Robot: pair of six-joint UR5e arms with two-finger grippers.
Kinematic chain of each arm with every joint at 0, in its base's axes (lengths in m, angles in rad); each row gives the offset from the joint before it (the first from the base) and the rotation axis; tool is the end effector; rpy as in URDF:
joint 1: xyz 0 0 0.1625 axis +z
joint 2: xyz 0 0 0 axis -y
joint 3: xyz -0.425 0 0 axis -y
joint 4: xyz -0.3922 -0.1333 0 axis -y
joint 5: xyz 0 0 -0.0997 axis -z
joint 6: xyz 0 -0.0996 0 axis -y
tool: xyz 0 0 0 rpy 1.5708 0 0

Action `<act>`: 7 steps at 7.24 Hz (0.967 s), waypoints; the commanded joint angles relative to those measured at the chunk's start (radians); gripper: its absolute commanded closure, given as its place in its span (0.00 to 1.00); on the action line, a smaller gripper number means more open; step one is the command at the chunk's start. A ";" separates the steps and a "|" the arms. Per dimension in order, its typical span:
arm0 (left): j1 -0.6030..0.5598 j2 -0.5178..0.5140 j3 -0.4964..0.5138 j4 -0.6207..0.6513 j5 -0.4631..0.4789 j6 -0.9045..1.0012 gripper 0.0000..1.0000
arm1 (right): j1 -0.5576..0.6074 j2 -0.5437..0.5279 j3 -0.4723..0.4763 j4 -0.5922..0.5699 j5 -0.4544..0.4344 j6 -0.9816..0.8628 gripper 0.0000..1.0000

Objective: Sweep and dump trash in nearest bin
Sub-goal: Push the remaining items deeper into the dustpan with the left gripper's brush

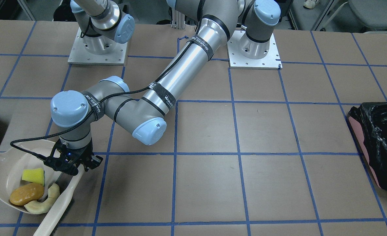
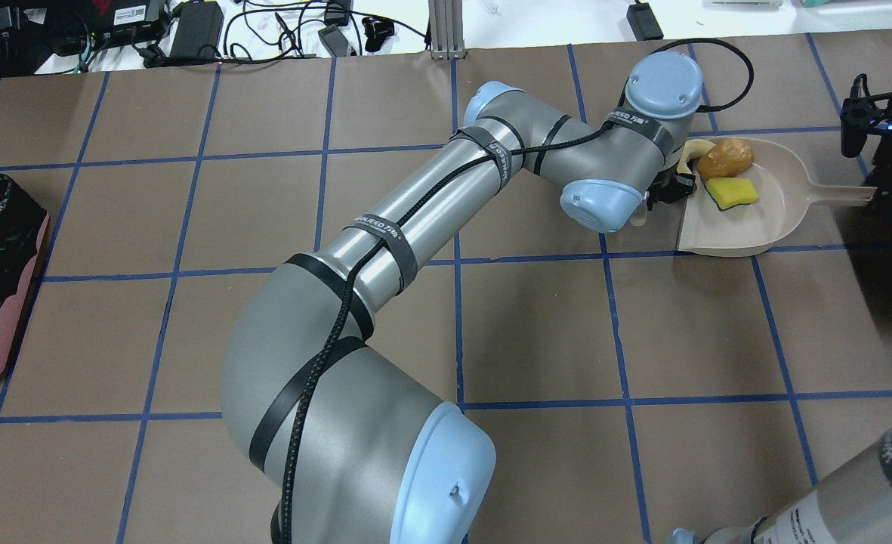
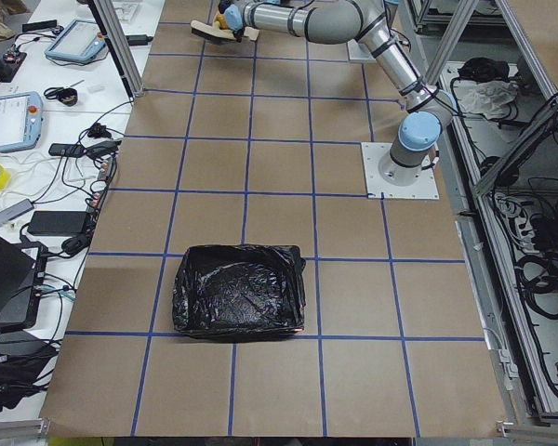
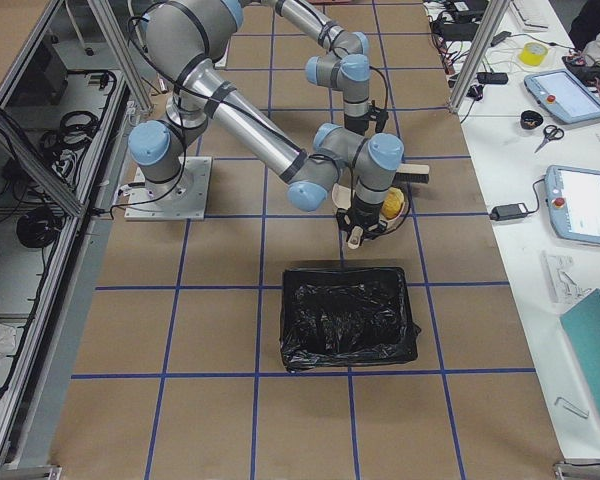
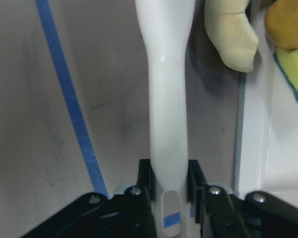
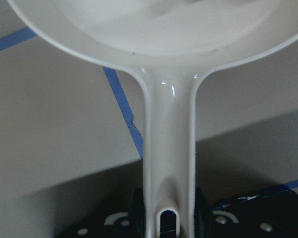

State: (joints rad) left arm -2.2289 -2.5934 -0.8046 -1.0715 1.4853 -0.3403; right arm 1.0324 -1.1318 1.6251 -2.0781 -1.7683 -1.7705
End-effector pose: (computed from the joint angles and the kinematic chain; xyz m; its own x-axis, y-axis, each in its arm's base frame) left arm -0.6399 -0.5958 0.2122 -0.9294 0.3334 0.1584 0.3007 0.9327 -0.1991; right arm -0.2239 -0.5967 0.2652 -0.3358 -0.9416 -0.0252 -0.9254 0.3248 0.1951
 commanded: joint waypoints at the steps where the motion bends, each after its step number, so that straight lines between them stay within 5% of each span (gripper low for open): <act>1: 0.000 -0.016 0.002 0.013 -0.006 0.020 1.00 | 0.000 -0.005 -0.001 0.004 -0.002 0.000 0.97; 7: -0.078 -0.016 0.001 0.022 -0.095 -0.170 1.00 | 0.000 -0.009 -0.002 0.004 -0.003 -0.001 0.97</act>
State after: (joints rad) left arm -2.2775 -2.6111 -0.8050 -1.0505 1.3956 -0.4698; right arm 1.0324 -1.1407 1.6230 -2.0740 -1.7717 -1.7717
